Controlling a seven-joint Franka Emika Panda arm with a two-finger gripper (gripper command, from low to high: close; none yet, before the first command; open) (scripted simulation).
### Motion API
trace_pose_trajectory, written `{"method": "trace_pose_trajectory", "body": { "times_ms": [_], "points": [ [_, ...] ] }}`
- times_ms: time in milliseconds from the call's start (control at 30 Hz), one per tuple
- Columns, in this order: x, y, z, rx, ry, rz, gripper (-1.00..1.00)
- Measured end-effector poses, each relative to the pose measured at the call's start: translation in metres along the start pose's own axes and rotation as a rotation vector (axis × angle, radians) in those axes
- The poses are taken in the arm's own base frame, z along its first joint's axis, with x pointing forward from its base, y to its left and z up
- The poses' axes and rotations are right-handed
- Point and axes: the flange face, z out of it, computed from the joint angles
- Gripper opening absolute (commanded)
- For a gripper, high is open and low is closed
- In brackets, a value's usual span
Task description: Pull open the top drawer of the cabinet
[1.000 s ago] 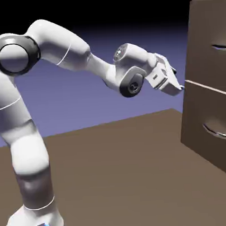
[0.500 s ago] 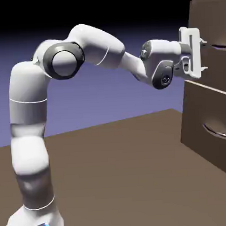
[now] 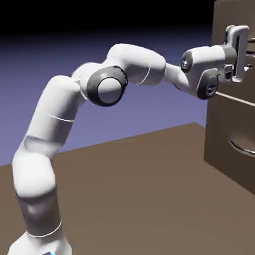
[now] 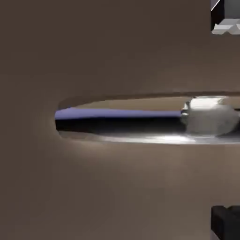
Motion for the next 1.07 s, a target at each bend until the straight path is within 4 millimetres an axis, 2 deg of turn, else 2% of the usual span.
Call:
{"method": "trace_pose_trajectory", "body": {
  "times_ms": [33,133,433,700,967,1000,1067],
  "points": [
    [0.000,0.000,0.000,0.000,0.000,0.000,-1.00],
    [0.000,0.000,-0.019,0.001,-0.001,0.000,-1.00],
    [0.000,0.000,-0.087,0.001,-0.001,0.000,-1.00],
    [0.000,0.000,-0.162,0.001,-0.001,0.000,-1.00],
    [0.000,0.000,-0.249,0.001,-0.001,0.000,-1.00],
    [0.000,0.000,-0.251,0.001,-0.001,0.000,1.00],
    [0.000,0.000,-0.251,0.000,0.000,0.000,1.00]
  ]
}}
